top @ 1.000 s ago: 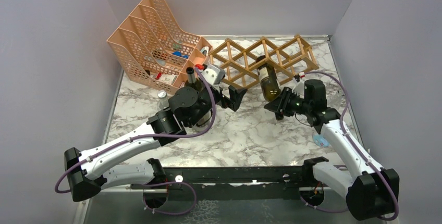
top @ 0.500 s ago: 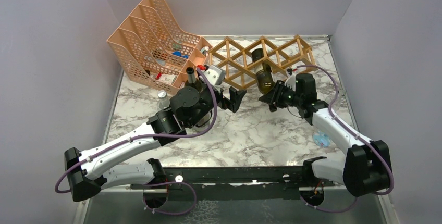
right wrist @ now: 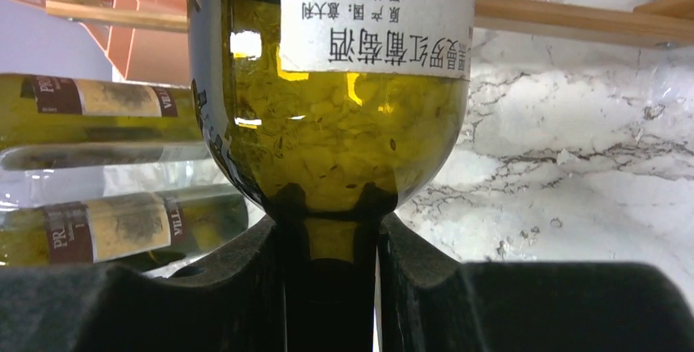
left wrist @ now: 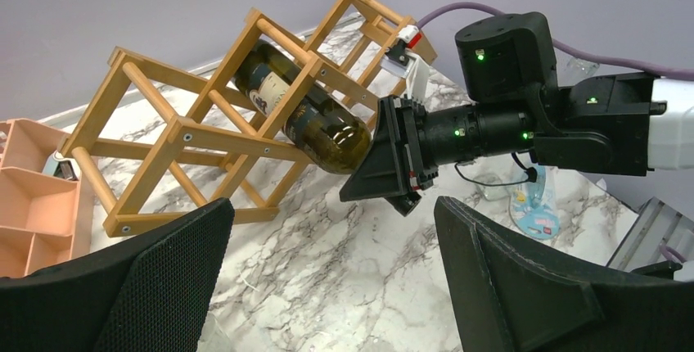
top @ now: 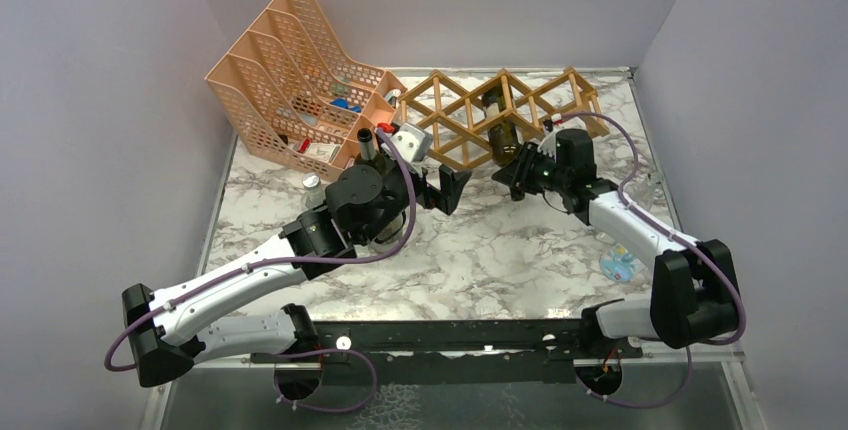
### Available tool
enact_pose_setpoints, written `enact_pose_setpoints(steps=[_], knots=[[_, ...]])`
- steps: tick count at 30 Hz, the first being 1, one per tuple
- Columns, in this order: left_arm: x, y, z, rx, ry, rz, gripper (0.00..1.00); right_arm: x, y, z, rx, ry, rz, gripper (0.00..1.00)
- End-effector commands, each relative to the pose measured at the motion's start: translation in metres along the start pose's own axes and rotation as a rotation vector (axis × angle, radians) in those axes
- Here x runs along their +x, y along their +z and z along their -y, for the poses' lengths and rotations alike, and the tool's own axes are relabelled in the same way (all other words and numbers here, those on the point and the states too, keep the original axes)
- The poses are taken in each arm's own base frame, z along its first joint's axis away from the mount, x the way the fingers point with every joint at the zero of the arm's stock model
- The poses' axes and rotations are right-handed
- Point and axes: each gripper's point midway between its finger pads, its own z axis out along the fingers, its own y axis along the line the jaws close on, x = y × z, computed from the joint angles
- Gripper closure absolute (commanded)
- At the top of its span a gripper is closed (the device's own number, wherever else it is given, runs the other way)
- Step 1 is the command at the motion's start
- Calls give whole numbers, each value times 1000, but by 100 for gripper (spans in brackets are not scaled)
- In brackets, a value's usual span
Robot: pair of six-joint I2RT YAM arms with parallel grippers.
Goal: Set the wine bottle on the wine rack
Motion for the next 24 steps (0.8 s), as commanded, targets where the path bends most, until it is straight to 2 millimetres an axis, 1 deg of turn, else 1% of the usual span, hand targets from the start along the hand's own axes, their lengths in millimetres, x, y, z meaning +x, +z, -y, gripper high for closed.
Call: enact_pose_setpoints(steps=[1, 4, 7, 8, 12, 14, 18, 20, 24], knots=[[-22, -6, -5, -24, -4, 47, 1, -38, 9, -20, -36, -53, 125, 87], [-23, -7, -7, -30, -1, 48, 1, -38, 12, -20, -28, -32, 125, 82], [-23, -8, -8, -32, 5, 45, 1, -37, 11, -19, -16, -25, 120, 73], [-23, -8, -8, -33, 6, 45, 1, -38, 10, -20, -15, -23, 119, 68], [-23, -10, -10, -38, 11, 45, 1, -38, 4, -20, -2, -14, 120, 43], [-24, -10, -11, -42, 16, 49, 1, -39, 1, -20, 11, -12, 128, 36], [-27, -12, -13, -50, 23, 55, 1, -40, -7, -19, 38, -16, 133, 28], [-29, -14, -14, -57, 26, 58, 1, -40, -13, -18, 56, -23, 131, 26], [-33, -18, -19, -76, 37, 67, 1, -41, -31, -24, 65, -54, 132, 24]])
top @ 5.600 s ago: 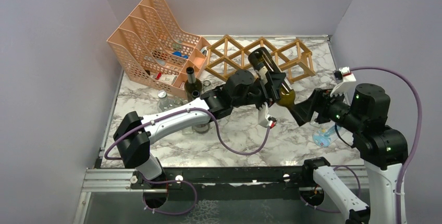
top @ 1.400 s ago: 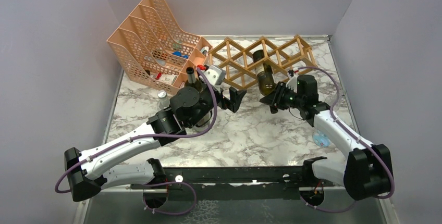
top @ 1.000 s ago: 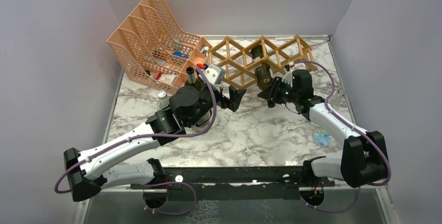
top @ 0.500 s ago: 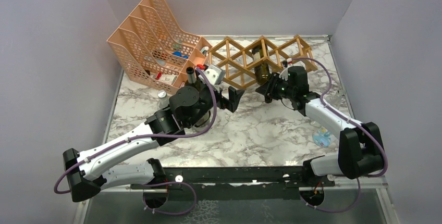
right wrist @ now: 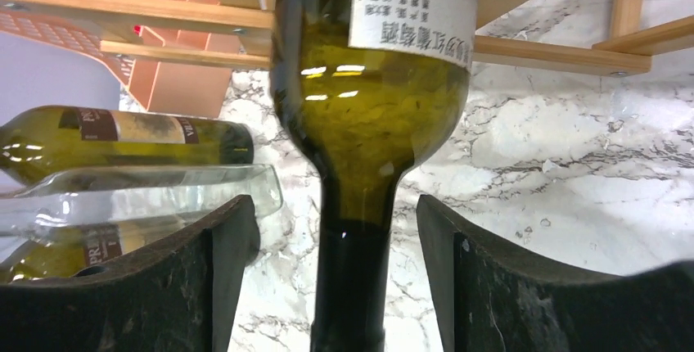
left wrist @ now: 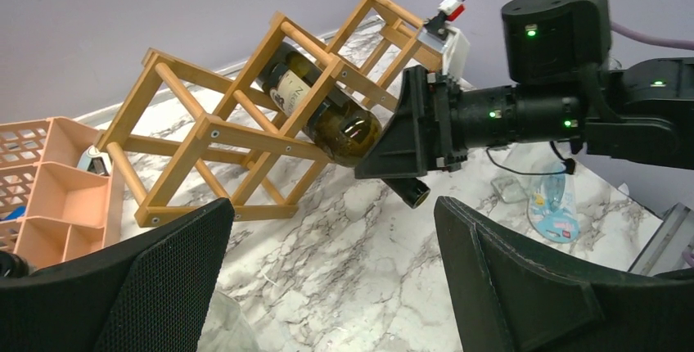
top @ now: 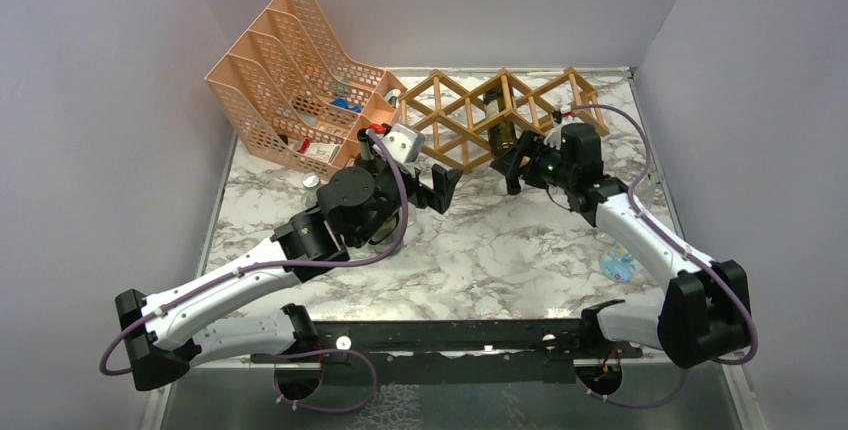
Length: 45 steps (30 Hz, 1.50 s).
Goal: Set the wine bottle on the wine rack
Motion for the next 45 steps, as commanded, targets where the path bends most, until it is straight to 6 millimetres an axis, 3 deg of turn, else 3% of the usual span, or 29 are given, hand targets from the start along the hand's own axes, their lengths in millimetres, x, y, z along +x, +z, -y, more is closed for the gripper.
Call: enact_pose_setpoints(steps=[1, 6, 13, 16, 21, 31, 39, 45], knots=[[-29, -11, -12, -47, 10, 62, 1, -16, -27, -13, 16, -65, 41, 24], [-39, -20, -25, -100, 45, 75, 1, -24, -57, -27, 7, -136, 45, 28], [-68, -42, -40, -145, 78, 134, 1, -27, -88, -81, -233, -299, 10, 29], [-78, -54, -46, -154, 80, 159, 1, -23, -90, -103, -322, -345, -1, 28], [-90, -72, -55, -171, 83, 202, 1, 1, -70, -142, -341, -468, -38, 27], [-98, -91, -66, -198, 70, 226, 1, 27, -27, -203, -376, -624, -34, 28], [-98, -95, -70, -211, 67, 236, 1, 38, 9, -238, -360, -700, -7, 31], [-97, -99, -72, -215, 62, 240, 1, 40, 29, -242, -333, -704, 4, 33]])
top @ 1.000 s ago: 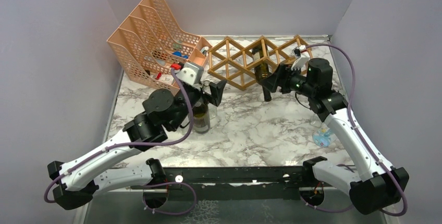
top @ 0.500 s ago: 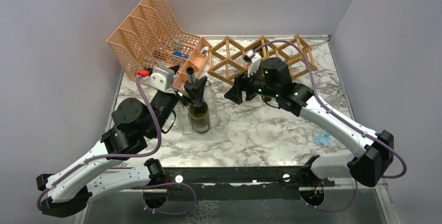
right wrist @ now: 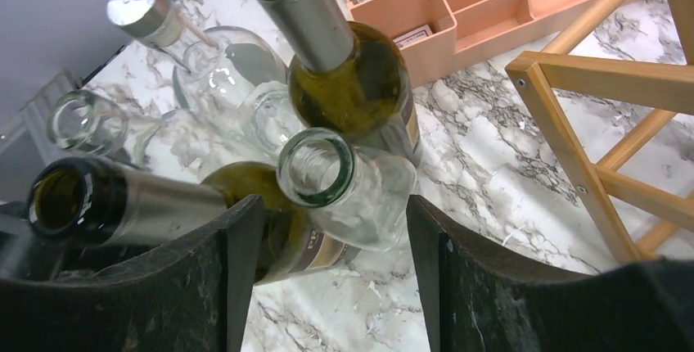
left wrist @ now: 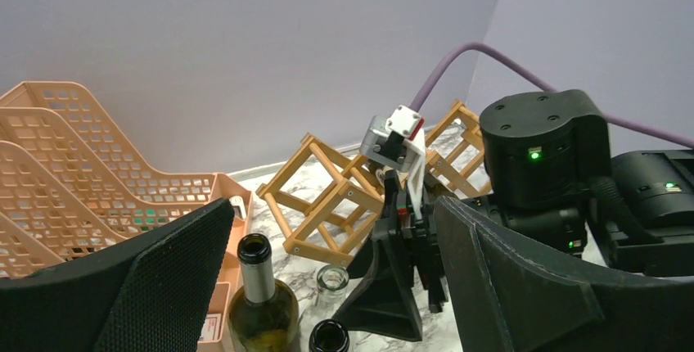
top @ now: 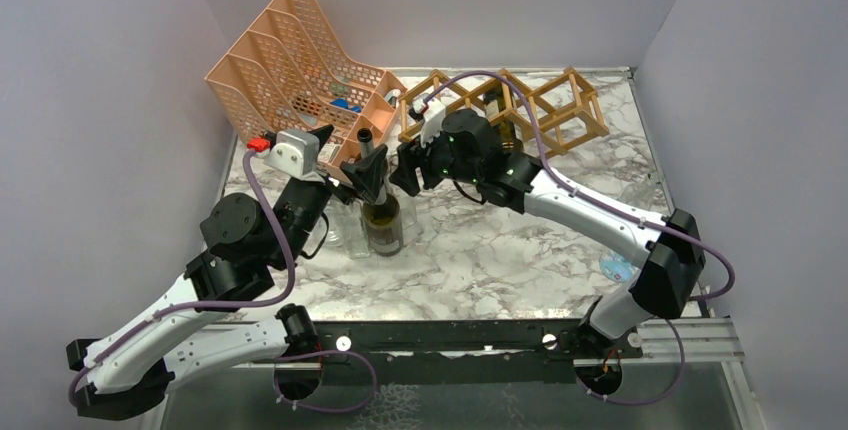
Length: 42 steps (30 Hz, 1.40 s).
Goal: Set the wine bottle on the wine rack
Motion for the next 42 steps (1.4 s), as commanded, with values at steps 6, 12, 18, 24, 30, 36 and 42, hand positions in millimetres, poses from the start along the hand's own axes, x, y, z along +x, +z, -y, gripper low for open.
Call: enact_pose_setpoints(steps=[6, 12, 18, 24, 30, 36, 42], knots=[[1, -4, -8, -30, 3, 1, 1, -22, 26, -4, 9, -75, 67, 43], [5, -3, -7, -27, 4, -10, 1, -26, 23, 3, 85, -154, 118, 61], [9, -1, -4, -17, 12, -19, 1, -38, -1, 11, 144, -186, 176, 84], [19, 5, 10, 36, 35, -33, 1, -46, -37, 16, 190, -171, 232, 90], [35, 9, 47, 230, 69, -54, 1, -42, -85, 19, 213, -111, 268, 93], [53, -1, 94, 498, 108, -64, 1, -35, -135, 18, 216, -42, 294, 95], [90, 2, 115, 578, 83, -106, 1, -31, -175, 15, 207, 6, 301, 96]])
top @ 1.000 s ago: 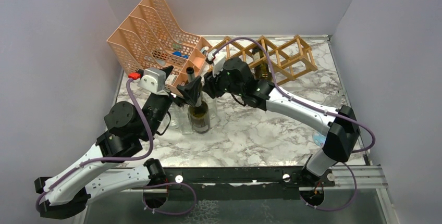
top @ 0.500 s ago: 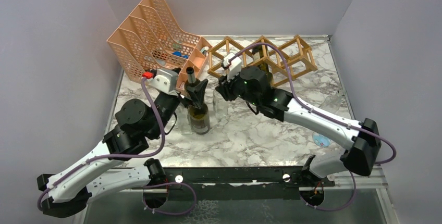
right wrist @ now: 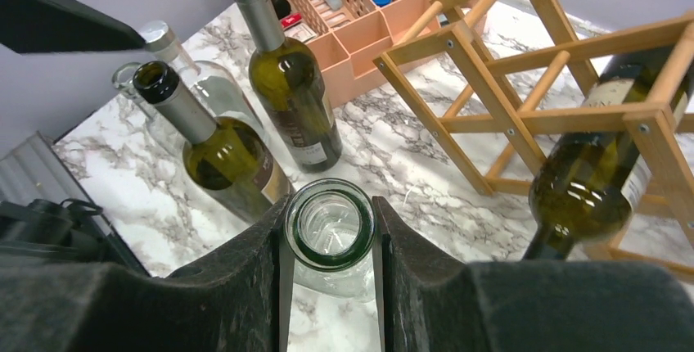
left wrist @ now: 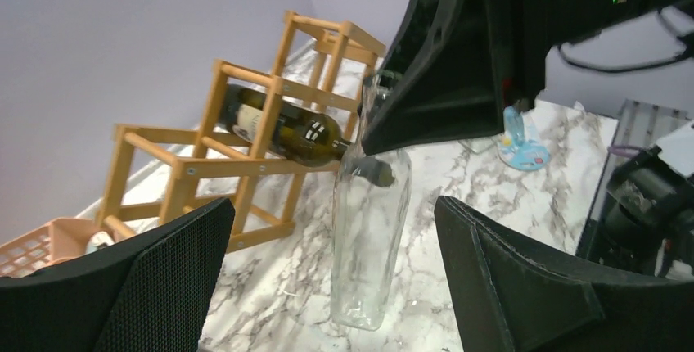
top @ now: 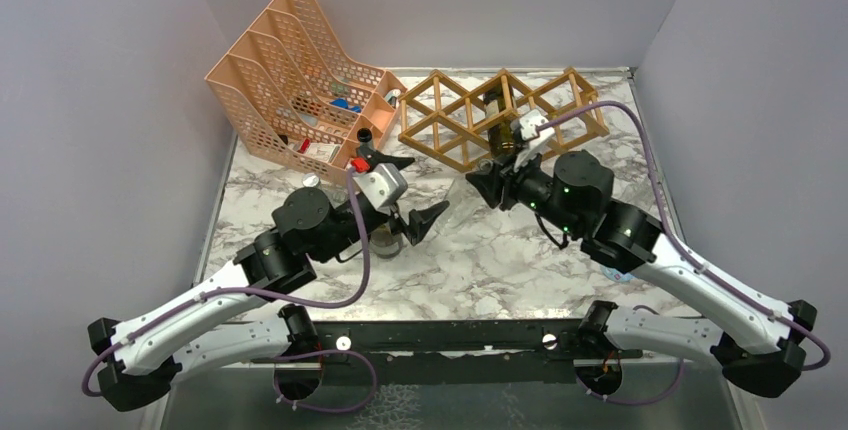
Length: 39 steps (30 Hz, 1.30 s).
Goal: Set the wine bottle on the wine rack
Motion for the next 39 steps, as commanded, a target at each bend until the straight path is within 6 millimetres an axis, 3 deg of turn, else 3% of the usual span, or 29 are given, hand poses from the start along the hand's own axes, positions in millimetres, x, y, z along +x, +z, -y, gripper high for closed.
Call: enact_pose_setpoints(steps=[1, 3, 11, 16, 19, 28, 34, 39], knots=[[18, 16, 24, 109, -43, 11, 1, -12, -27, 4, 20, 66, 27, 96], [31, 25, 26, 92, -97, -25, 1, -14, -37, 7, 28, 89, 25, 97], [70, 55, 63, 242, -165, -96, 1, -29, -64, 10, 75, 237, -11, 99], [97, 61, 80, 328, -152, -151, 1, -37, -71, 8, 58, 260, 15, 99], [112, 63, 79, 312, -152, -169, 1, -41, -75, 7, 42, 260, 29, 99], [134, 68, 74, 282, -98, -177, 2, -56, -86, -5, -38, 277, 75, 99], [140, 66, 91, 388, -78, -177, 5, -59, -90, -10, -66, 291, 80, 99], [141, 72, 89, 391, -27, -164, 9, -59, -93, -15, -96, 300, 76, 99]])
